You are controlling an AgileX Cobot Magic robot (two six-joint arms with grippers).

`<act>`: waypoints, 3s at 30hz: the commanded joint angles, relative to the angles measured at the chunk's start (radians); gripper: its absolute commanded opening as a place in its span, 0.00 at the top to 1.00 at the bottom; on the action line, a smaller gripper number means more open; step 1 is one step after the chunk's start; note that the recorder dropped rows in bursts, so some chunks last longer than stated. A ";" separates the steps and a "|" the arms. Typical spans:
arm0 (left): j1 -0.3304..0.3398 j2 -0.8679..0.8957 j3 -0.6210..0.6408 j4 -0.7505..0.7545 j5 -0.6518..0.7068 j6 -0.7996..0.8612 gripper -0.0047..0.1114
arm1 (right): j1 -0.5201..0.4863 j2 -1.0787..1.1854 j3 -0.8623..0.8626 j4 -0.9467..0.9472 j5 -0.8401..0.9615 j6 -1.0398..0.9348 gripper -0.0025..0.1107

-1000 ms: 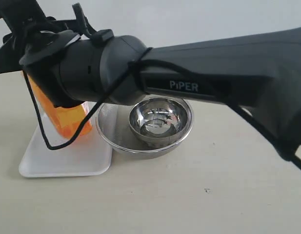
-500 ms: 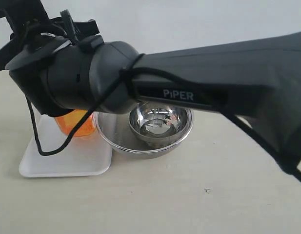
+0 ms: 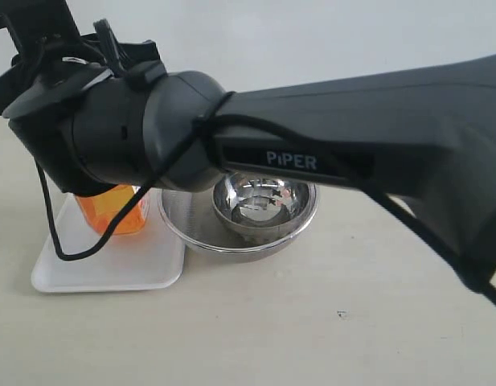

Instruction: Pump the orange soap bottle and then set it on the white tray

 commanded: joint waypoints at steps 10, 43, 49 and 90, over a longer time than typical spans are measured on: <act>0.002 -0.003 0.004 -0.011 0.001 0.006 0.92 | -0.001 -0.038 -0.013 -0.060 -0.005 0.002 0.98; 0.002 -0.003 0.004 -0.011 0.001 0.006 0.92 | -0.001 -0.028 -0.013 -0.043 -0.019 0.002 0.98; 0.002 -0.003 0.004 -0.011 0.001 0.006 0.92 | -0.001 -0.028 -0.013 -0.019 -0.054 0.002 0.98; 0.002 -0.003 0.004 -0.011 0.001 0.006 0.92 | -0.001 0.008 -0.013 0.000 -0.002 -0.024 0.91</act>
